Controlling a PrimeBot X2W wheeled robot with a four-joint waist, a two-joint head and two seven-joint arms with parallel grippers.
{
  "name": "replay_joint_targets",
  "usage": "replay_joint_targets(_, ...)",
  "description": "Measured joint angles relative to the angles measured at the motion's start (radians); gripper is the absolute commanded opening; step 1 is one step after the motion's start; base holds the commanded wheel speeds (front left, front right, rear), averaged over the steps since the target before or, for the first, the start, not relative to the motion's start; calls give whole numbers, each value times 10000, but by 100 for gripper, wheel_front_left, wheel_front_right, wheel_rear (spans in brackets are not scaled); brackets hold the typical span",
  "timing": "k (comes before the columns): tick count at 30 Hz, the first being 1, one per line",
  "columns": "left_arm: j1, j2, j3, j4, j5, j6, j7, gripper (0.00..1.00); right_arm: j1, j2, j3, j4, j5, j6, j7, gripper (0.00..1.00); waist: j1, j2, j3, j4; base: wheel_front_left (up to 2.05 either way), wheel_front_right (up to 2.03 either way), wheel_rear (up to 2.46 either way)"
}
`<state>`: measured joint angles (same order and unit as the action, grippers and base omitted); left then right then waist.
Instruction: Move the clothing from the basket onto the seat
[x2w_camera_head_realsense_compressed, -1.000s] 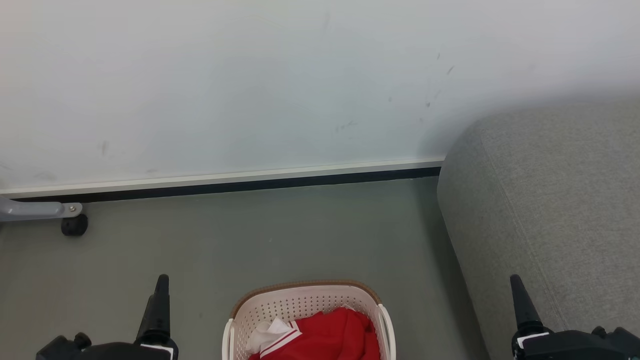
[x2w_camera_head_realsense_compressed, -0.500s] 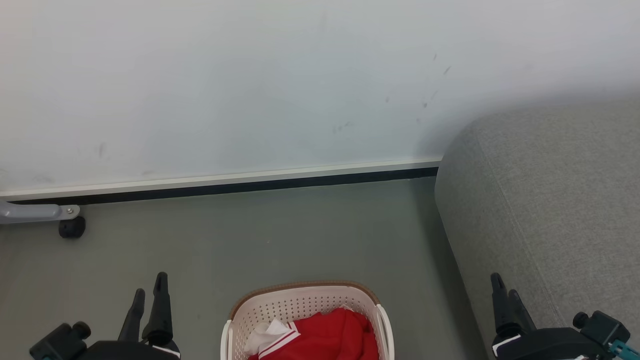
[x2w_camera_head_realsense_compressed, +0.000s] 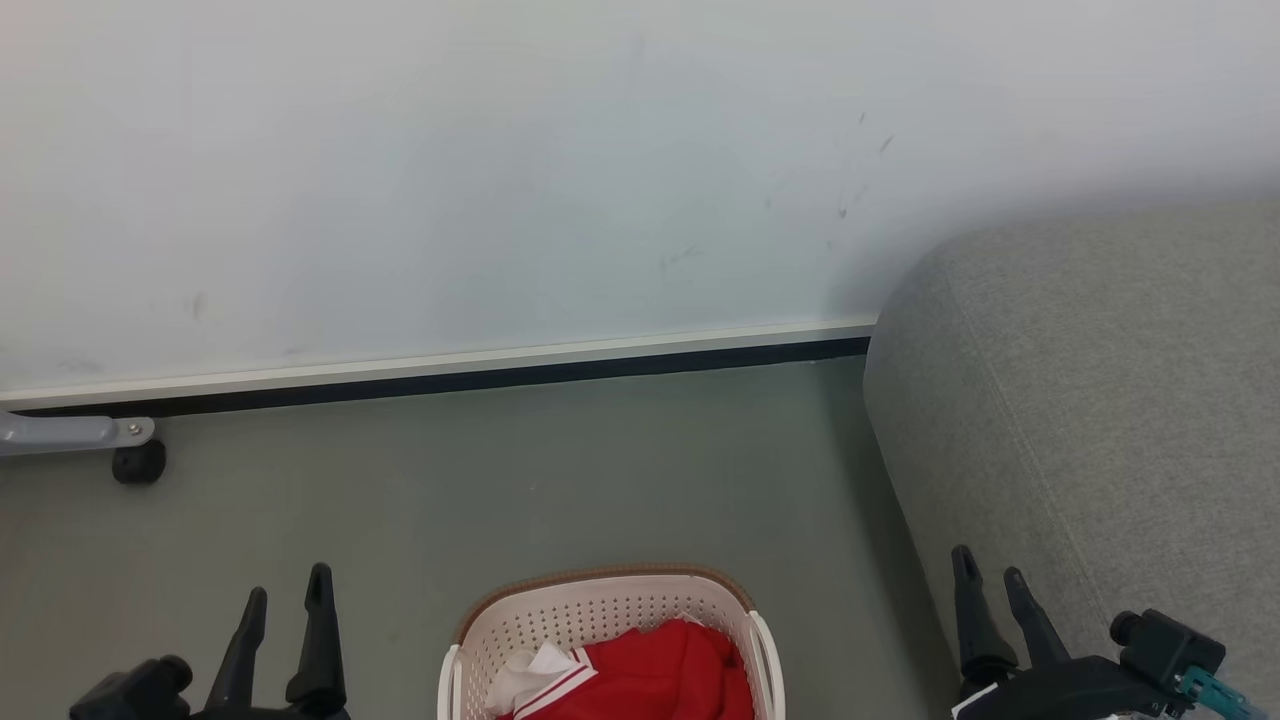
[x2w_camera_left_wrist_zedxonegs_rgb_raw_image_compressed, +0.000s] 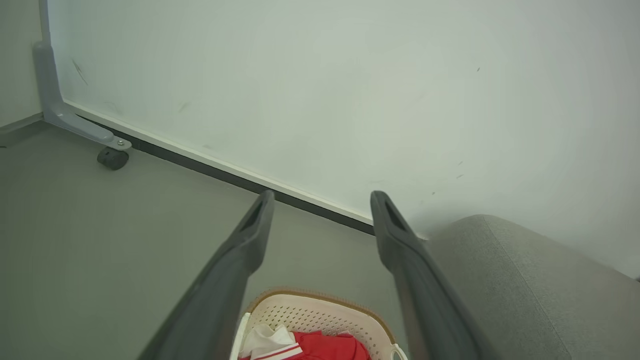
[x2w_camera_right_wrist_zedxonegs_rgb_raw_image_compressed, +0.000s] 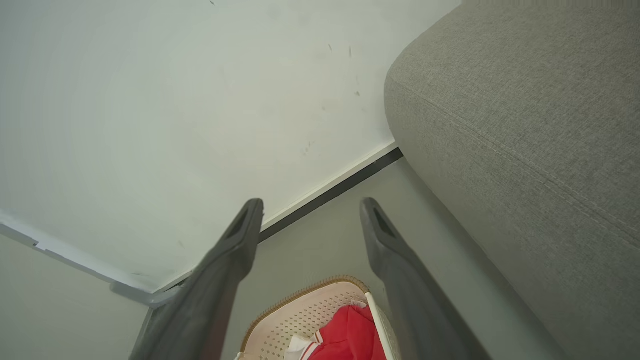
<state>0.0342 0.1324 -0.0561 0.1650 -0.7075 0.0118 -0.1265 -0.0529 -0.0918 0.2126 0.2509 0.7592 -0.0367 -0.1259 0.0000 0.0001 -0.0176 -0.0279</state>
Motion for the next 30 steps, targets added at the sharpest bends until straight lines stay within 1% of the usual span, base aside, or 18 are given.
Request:
replay_joint_targets(6, 222, 63, -90, -148, 943, 151, -213, 100, 0, -63, 267, -79, -815, -167, -201, 100, 0, -1, -21, -31, 0, 0, 0)
replay_joint_targets(14, 406, 178, -94, -399, 1994, 330, -500, 100, 0, -128, 665, -140, -1887, -263, -520, 100, 0, -1, -44, -82, 0, 0, 0)
replay_joint_targets(22, 624, 201, -92, -619, 3035, 502, -792, 100, 2, -217, 1011, -188, -2909, -437, -800, 100, 0, 0, -57, -126, 0, 0, 0)
replay_joint_targets(30, 995, 219, -71, -846, 4105, 604, -1103, 100, 4, -272, 1323, -236, -3979, -564, -1068, 100, 0, -1, -71, -177, 0, 0, 0)
